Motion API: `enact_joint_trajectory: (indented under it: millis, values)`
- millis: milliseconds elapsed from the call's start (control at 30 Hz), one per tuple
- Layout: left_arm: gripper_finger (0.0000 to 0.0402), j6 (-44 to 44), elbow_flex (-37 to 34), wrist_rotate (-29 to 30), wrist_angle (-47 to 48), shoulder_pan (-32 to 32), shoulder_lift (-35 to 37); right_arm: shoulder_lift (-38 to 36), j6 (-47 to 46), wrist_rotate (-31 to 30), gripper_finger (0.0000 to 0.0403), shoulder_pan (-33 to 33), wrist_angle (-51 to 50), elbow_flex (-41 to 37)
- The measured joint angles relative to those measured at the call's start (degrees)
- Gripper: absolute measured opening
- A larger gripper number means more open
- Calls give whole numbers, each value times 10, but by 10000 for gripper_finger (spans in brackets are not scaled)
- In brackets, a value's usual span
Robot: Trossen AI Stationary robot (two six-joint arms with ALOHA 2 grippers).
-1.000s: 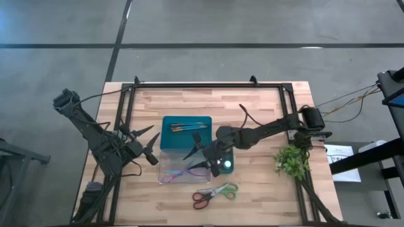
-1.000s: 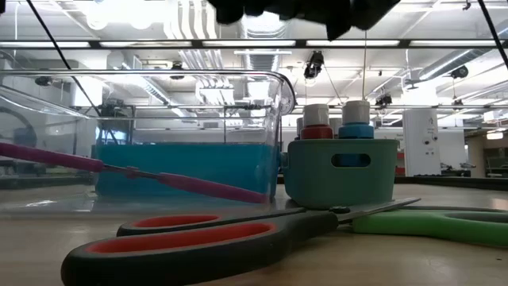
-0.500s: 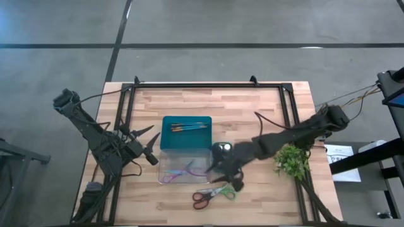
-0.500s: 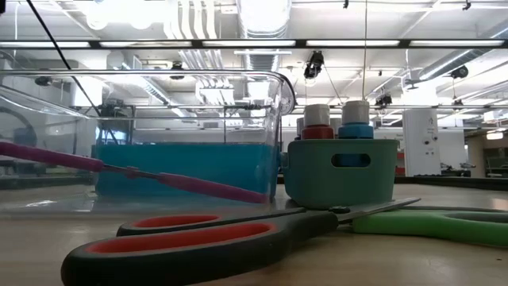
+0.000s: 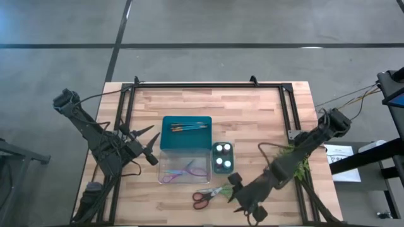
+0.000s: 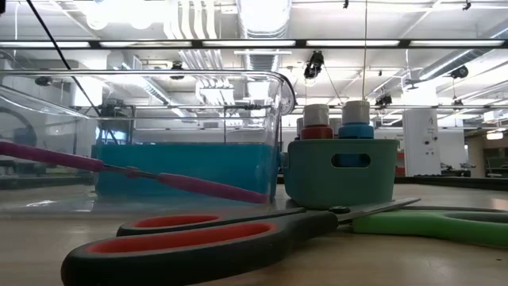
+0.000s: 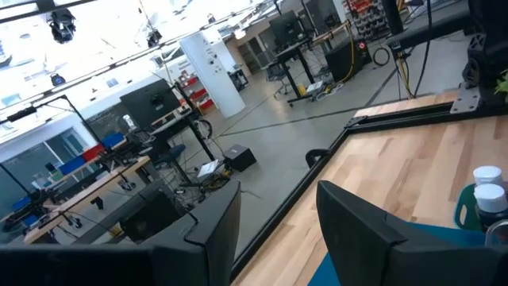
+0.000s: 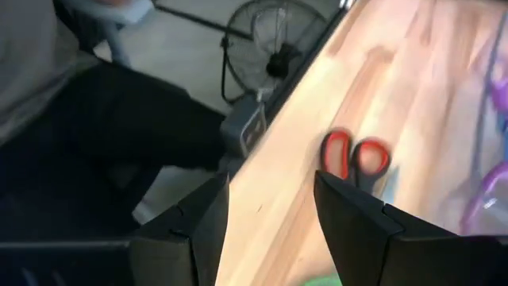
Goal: Pick & Place Paint Supplies
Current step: Put the green scissors into the transparent bin
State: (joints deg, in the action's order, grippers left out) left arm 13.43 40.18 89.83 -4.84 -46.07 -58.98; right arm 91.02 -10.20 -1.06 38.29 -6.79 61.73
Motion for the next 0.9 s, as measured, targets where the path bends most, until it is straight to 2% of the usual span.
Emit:
enact_joint_trajectory:
  millis: [133, 300, 400, 900]
  values:
    - [173, -4, 0, -10, 0, 0, 0, 38, -31, 0, 182, 16, -12, -4]
    - [173, -15, 0, -25, 0, 0, 0, 87, -74, 65, 182, 14, -12, -13]
    - [173, -16, 0, -31, 0, 0, 0, 100, -81, 76, 182, 11, -12, -20]
    - [173, -19, 0, -35, -1, 0, 0, 115, -95, 39, 173, -16, -21, -50]
